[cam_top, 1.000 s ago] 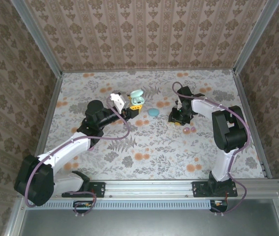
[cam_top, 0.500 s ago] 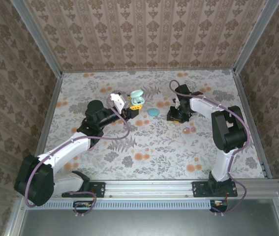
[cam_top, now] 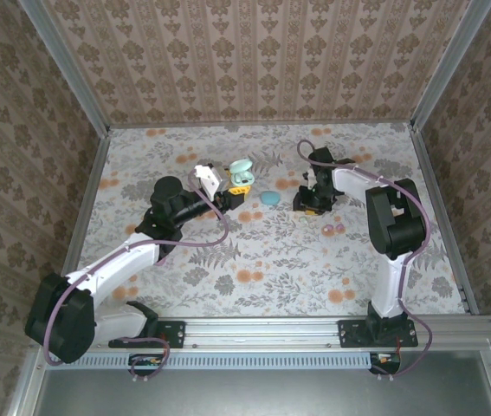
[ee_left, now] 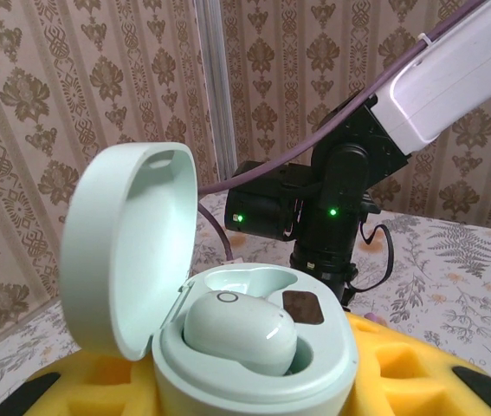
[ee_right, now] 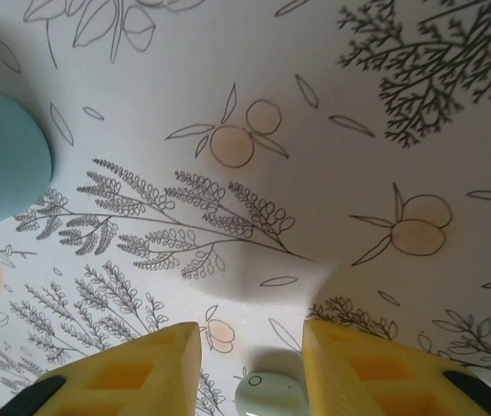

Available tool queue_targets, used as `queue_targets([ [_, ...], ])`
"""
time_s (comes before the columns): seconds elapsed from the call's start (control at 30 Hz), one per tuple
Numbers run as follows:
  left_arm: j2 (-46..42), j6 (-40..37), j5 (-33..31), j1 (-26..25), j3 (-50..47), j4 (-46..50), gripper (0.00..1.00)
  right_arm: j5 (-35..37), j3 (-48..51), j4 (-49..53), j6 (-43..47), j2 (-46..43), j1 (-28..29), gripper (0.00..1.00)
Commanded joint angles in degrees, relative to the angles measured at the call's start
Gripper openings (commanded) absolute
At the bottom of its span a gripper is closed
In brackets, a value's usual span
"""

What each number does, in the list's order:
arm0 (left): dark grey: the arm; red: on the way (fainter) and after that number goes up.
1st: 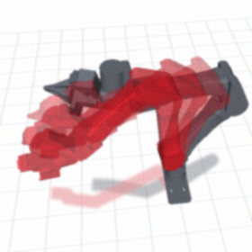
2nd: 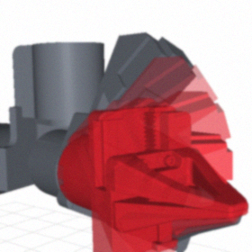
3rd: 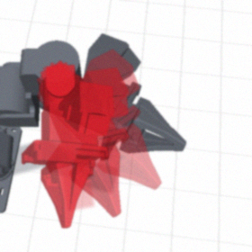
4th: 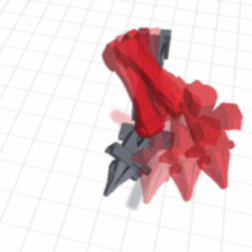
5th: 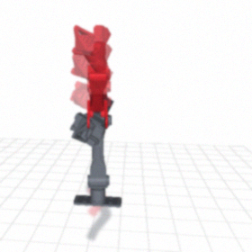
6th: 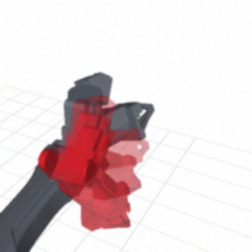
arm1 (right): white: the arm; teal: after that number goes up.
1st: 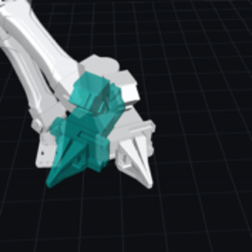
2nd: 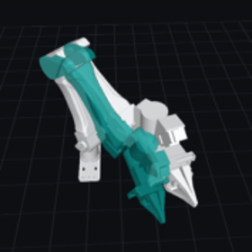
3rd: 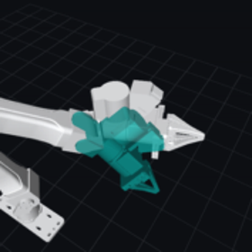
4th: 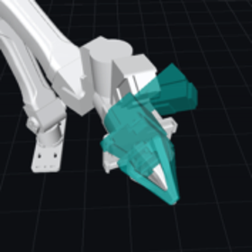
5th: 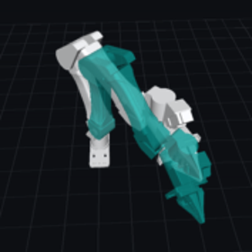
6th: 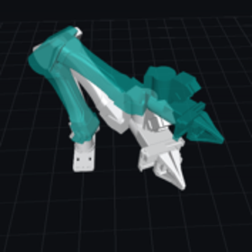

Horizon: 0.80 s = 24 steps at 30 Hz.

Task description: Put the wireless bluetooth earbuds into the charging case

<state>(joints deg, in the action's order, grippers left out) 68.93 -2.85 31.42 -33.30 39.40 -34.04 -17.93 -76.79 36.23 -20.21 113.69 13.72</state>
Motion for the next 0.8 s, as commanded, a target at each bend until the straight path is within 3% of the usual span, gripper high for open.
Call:
queue_targets([
  [0.0,-0.99,-1.20,-0.33,0.51,1.01,0.02,0.21,-2.75,1.48,0.54,1.56,0.18,0.04,0.38],
  [0.77,-0.46,-0.92,0.13,0.42,1.51,-0.15,0.21,-11.11,6.66,1.38,1.71,-6.09,1.60,0.34],
])
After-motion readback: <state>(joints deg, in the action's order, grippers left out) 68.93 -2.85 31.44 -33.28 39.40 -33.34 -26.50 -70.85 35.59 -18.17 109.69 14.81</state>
